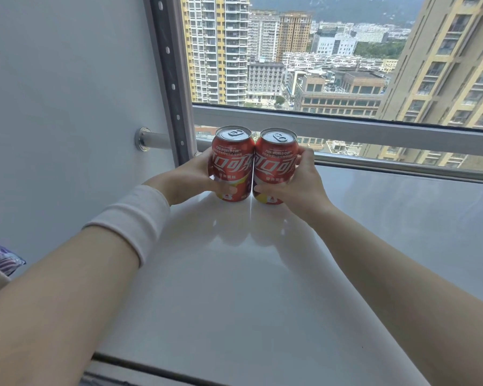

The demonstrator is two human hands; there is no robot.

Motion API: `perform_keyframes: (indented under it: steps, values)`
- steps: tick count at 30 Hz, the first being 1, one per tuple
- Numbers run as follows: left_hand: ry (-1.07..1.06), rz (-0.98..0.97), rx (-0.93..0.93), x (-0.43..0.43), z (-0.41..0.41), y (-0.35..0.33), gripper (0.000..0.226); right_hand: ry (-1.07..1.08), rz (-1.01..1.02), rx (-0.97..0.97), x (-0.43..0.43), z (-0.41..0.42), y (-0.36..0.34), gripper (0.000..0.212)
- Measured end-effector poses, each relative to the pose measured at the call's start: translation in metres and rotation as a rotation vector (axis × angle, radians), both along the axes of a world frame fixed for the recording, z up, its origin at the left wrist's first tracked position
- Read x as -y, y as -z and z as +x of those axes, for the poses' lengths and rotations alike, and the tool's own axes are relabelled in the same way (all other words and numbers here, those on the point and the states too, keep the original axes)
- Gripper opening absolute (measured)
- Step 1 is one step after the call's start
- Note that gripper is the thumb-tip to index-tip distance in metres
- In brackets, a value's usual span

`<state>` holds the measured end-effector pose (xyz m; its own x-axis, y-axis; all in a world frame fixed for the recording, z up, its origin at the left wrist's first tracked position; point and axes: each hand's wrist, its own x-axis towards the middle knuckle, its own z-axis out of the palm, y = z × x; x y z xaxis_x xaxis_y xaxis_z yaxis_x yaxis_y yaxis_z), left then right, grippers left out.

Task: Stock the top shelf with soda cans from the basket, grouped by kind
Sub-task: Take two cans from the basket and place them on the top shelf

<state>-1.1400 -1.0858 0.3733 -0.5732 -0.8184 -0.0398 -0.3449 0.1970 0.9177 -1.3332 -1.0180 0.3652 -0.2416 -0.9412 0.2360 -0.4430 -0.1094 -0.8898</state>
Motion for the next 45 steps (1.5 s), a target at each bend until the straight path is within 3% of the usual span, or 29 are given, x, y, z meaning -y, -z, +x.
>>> perform_keyframes:
  steps: [3, 10, 15, 25, 37, 45]
  values:
    - [-0.042, -0.019, 0.014, -0.004, -0.003, 0.001, 0.090, -0.005, 0.017, 0.006, -0.001, 0.001, 0.001, 0.086]
    - [-0.144, -0.019, 0.015, -0.029, -0.003, 0.002, 0.134, 0.001, 0.054, -0.023, -0.023, -0.001, 0.002, 0.116]
    - [-0.344, -0.135, 0.170, -0.073, -0.006, 0.004, 0.108, 0.044, 0.061, -0.155, -0.071, -0.014, -0.003, 0.117]
    - [-0.512, -0.286, 0.219, -0.238, -0.058, -0.003, 0.075, -0.007, 0.009, -0.378, -0.222, -0.059, -0.008, 0.106]
    - [-0.284, -0.502, 0.391, -0.407, -0.124, 0.007, 0.059, -0.004, -0.020, -0.602, -0.395, -0.104, 0.015, 0.088]
    - [-0.066, -0.728, 0.580, -0.470, -0.138, 0.081, 0.058, 0.039, 0.066, -0.828, -0.477, -0.113, 0.091, 0.082]
